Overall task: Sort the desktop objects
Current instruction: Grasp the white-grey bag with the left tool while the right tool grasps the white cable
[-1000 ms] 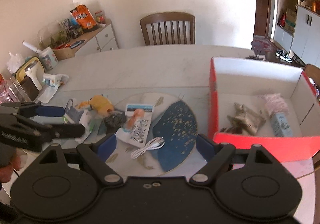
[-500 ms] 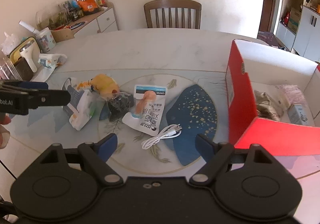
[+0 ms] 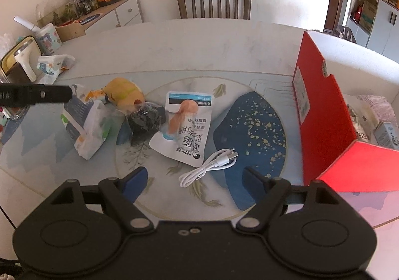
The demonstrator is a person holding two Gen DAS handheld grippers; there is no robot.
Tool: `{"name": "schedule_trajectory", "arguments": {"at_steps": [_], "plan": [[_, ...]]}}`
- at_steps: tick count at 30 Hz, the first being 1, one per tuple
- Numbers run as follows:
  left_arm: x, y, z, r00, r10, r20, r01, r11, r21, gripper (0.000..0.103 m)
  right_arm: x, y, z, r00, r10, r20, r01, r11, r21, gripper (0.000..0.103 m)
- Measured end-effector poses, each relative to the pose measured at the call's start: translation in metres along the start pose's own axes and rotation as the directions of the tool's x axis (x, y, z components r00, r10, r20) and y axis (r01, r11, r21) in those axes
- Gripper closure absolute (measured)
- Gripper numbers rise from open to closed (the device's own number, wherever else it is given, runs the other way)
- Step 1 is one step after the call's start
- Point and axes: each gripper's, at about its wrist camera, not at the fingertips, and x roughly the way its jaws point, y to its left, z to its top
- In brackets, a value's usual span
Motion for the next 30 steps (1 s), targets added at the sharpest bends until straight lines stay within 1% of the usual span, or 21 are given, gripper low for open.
{"name": "schedule_trajectory", "arguments": {"at_steps": [3,7,10,13,14,16,17,21,23,25,30], "plan": [[0.010,0.009,0.008,0.998,0.035,-0.053,-0.038,0.998,-0.059,0.000,0.008,0.000,0.003,1.000,-0.007,-0.005,0.007,1.000,0.011,0.021],[0.022,0.025,0.013,0.991,0.037,-0.129,-0.061,0.980,-0.191,0.000,0.017,0.000,0.005,1.000,-0.015,-0.014,0.015,1.000,0.017,0.022],[0.030,0.038,0.016,0.983,0.023,-0.180,-0.078,0.949,-0.305,0.001,0.023,-0.001,0.006,1.000,-0.016,-0.025,0.017,0.999,0.029,0.022],[0.037,0.050,0.015,0.976,-0.018,-0.217,-0.079,0.899,-0.430,0.001,0.029,-0.002,0.008,0.999,-0.022,-0.033,0.024,0.998,0.052,0.023],[0.039,0.052,0.014,0.972,-0.024,-0.233,-0.090,0.880,-0.466,0.001,0.031,-0.002,0.008,0.999,-0.022,-0.036,0.025,0.998,0.059,0.024],[0.044,0.054,0.011,0.965,-0.027,-0.260,-0.113,0.855,-0.507,0.001,0.034,-0.003,0.009,0.999,-0.022,-0.041,0.025,0.997,0.070,0.024],[0.045,0.052,0.008,0.962,-0.018,-0.272,-0.128,0.850,-0.511,0.001,0.035,-0.002,0.009,0.999,-0.026,-0.043,0.028,0.997,0.068,0.025],[0.051,0.043,0.002,0.953,0.016,-0.303,-0.170,0.855,-0.490,0.001,0.039,-0.002,0.009,0.998,-0.034,-0.053,0.037,0.997,0.062,0.028],[0.054,0.039,0.000,0.951,0.016,-0.308,-0.172,0.856,-0.488,0.001,0.042,-0.002,0.009,0.997,-0.040,-0.060,0.043,0.997,0.059,0.030],[0.058,0.035,0.000,0.951,0.024,-0.309,-0.176,0.863,-0.473,0.001,0.044,-0.002,0.008,0.997,-0.044,-0.066,0.048,0.997,0.055,0.031],[0.063,0.031,-0.003,0.952,0.022,-0.307,-0.167,0.875,-0.455,0.003,0.050,-0.003,0.007,0.995,-0.063,-0.080,0.067,0.997,0.049,0.039]]}}
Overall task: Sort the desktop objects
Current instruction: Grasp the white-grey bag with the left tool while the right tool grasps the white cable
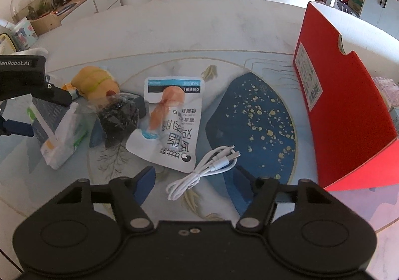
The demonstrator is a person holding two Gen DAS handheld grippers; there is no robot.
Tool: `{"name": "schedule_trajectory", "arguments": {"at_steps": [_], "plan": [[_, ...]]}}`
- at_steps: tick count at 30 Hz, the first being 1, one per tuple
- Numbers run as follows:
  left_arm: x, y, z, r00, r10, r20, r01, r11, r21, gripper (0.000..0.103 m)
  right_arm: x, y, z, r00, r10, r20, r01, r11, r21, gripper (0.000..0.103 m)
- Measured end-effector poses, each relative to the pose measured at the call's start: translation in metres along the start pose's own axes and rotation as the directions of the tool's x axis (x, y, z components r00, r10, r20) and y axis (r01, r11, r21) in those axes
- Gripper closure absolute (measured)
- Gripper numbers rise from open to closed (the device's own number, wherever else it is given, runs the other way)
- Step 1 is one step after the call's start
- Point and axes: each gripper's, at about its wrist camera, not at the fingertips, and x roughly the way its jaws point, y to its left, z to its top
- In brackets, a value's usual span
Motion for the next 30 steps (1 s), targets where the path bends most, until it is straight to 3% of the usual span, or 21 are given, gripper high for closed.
{"name": "schedule_trajectory", "arguments": {"at_steps": [16,19,23,30], "plan": [[0.002,-0.005,-0.005,0.996,-0.087,-0.014,0.088,0.990,0.110,0.031,-0.004,-0.012,-0.005,0.998,-0.057,-0.017,0.056,0.997,-0.055,0.068],[0.002,-0.008,-0.004,0.995,-0.102,-0.010,0.103,0.987,0.125,0.040,-0.005,-0.015,-0.005,0.998,-0.059,-0.021,0.058,0.997,-0.051,0.077],[-0.001,-0.010,-0.004,0.995,-0.100,-0.005,0.100,0.985,0.142,0.045,-0.006,-0.015,-0.006,0.998,-0.055,-0.024,0.053,0.997,-0.048,0.091],[-0.008,-0.006,-0.008,0.995,-0.101,-0.002,0.100,0.981,0.169,0.050,-0.007,-0.017,-0.007,0.999,-0.045,-0.027,0.044,0.998,-0.038,0.093]]}}
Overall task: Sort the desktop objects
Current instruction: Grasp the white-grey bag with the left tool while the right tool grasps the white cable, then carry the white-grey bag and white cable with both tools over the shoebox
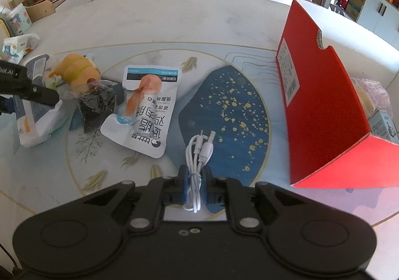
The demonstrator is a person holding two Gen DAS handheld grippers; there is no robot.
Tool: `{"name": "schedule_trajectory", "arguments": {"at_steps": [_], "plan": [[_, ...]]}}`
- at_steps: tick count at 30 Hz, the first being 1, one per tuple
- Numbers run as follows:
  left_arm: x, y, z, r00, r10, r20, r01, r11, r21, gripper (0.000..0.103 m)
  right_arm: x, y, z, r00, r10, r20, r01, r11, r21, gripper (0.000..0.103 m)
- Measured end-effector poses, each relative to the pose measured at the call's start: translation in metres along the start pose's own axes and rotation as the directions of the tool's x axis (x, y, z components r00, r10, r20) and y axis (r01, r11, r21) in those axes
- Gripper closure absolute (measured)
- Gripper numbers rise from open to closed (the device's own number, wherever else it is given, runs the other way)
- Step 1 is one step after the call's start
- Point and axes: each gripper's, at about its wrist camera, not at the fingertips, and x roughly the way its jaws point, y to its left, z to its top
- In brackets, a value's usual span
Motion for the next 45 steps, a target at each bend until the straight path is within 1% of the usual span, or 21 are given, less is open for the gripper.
{"name": "schedule_trajectory", "arguments": {"at_steps": [7,14,22,32,38,45], "plan": [[-0.011,0.001,-0.005,1.000,-0.011,0.004,0.011,1.000,0.018,0.052,-0.009,-0.002,-0.002,1.000,0.017,0.007,-0.018,1.000,0.012,0.093],[-0.024,-0.003,-0.016,1.000,-0.029,-0.005,0.029,0.999,0.045,0.052,-0.025,-0.007,-0.002,0.999,0.045,0.029,-0.047,0.998,0.041,0.093],[-0.037,-0.016,-0.033,0.998,-0.045,-0.042,0.048,0.995,0.087,0.052,-0.046,-0.012,-0.004,0.995,0.078,0.060,-0.083,0.993,0.085,0.093],[-0.047,-0.045,-0.049,0.993,-0.080,-0.085,0.093,0.982,0.162,0.052,-0.081,-0.016,-0.008,0.987,0.110,0.118,-0.123,0.986,0.112,0.093],[-0.055,-0.066,-0.055,0.990,-0.096,-0.103,0.115,0.973,0.198,0.052,-0.098,-0.022,-0.009,0.984,0.110,0.140,-0.129,0.982,0.137,0.093],[-0.060,-0.095,-0.060,0.986,-0.118,-0.114,0.144,0.956,0.255,0.052,-0.116,-0.039,-0.012,0.979,0.102,0.179,-0.134,0.975,0.176,0.093]]}}
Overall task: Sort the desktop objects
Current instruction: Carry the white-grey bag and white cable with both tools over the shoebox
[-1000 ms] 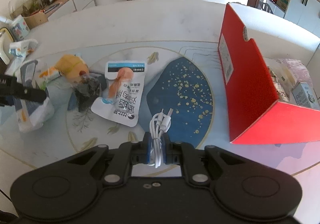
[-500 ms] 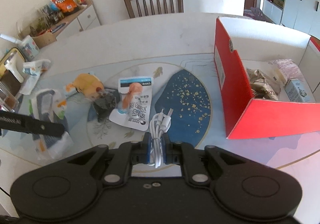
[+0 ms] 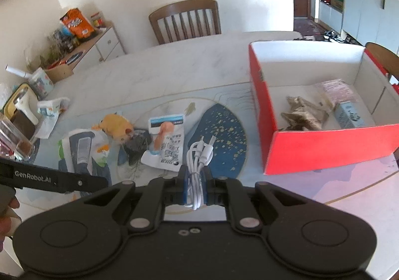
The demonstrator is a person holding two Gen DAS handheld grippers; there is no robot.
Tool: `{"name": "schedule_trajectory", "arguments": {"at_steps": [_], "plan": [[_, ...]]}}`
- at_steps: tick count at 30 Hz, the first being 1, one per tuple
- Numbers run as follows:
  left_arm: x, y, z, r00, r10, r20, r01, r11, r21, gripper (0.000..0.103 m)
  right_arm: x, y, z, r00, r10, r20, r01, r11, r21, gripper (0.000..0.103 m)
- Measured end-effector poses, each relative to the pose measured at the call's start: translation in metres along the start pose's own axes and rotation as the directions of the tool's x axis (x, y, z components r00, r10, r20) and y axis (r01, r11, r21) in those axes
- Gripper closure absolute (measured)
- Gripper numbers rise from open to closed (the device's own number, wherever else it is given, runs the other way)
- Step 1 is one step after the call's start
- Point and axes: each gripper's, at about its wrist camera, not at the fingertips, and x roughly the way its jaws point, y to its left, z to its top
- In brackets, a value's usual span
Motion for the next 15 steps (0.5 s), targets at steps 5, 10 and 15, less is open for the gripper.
{"name": "schedule_trajectory", "arguments": {"at_steps": [5,10,15], "plan": [[0.000,-0.022,0.007,1.000,-0.014,0.002,0.014,0.999,0.048,0.052,-0.013,-0.016,0.005,0.999,-0.012,0.032,0.011,1.000,0.023,0.093],[0.001,-0.045,0.013,0.999,-0.036,0.008,0.036,0.996,0.080,0.052,-0.022,-0.032,0.010,0.998,-0.021,0.053,0.019,0.999,0.049,0.093],[0.002,-0.070,0.024,0.999,-0.047,0.020,0.044,0.992,0.121,0.052,-0.032,-0.049,0.017,0.996,-0.026,0.081,0.021,0.998,0.059,0.093]]}}
